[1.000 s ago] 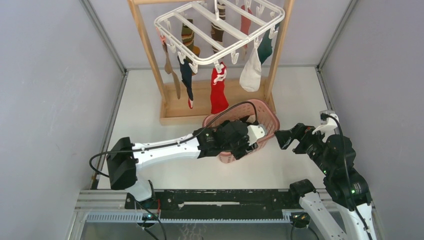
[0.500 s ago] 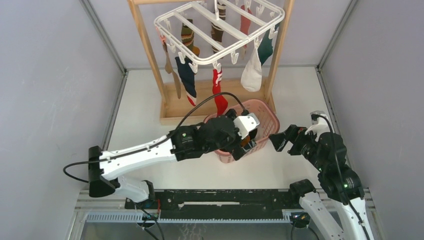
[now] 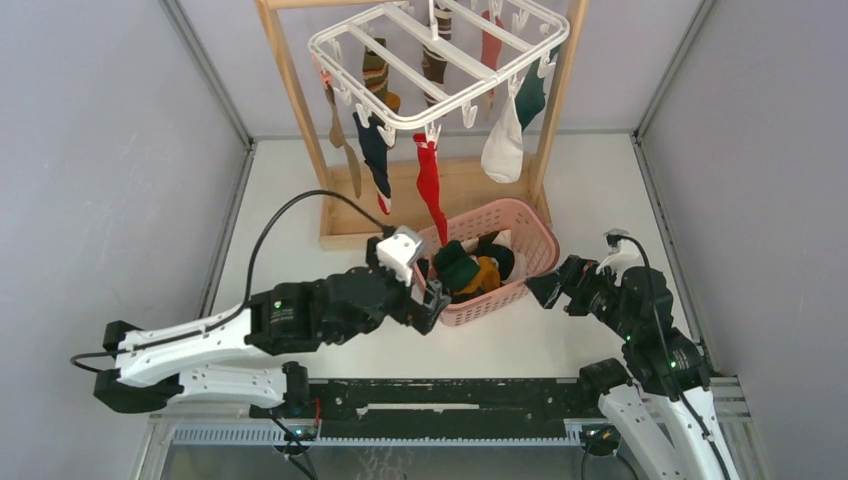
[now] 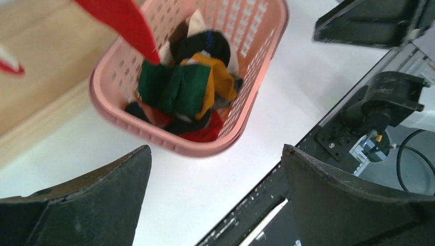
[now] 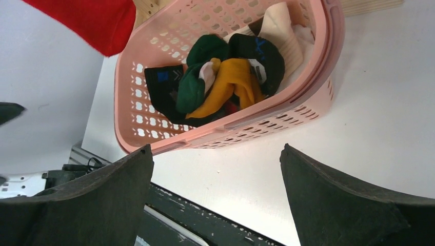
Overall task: Remove the socks clipped to the hanger
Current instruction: Adjust the bin at the center of the board.
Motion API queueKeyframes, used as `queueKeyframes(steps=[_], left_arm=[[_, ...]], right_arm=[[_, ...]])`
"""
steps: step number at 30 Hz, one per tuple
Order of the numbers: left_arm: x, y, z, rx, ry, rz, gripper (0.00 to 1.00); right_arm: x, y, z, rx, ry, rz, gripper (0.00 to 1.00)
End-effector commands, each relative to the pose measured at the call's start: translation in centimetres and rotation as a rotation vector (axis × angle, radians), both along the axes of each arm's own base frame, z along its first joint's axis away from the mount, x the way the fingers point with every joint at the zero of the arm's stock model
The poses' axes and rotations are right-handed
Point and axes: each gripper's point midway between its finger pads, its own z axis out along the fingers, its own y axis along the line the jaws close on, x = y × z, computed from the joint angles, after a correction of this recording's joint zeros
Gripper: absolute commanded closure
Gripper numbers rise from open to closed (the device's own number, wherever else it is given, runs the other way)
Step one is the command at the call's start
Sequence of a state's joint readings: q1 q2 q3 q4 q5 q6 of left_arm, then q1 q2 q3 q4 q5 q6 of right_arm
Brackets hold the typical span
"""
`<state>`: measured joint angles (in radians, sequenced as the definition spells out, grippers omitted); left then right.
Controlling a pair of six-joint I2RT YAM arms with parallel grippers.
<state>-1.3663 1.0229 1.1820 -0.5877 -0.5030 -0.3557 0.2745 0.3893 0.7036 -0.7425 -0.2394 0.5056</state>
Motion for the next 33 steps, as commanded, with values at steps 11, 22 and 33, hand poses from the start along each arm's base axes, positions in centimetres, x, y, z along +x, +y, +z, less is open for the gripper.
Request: queueKeyframes(steps=[11,22,33], left_arm=[[0.1,4.0,-8.1,-0.092,0.196,0.276,0.02],[3.1,2.4,-11.0,-0.033,0.225,0.391,0.35],[8.9,4.0,-13.7,0.022,0.28,0.523,0.44]], right_arm=[[-0.9,1.3,1.9,0.108,-0.074,0.053,0.01],[-2.3,2.1,5.8,0.107,-0.144,0.146,0.23],[-3.6,2.9,8.0,0.126,-0.179,0.228,0.25]])
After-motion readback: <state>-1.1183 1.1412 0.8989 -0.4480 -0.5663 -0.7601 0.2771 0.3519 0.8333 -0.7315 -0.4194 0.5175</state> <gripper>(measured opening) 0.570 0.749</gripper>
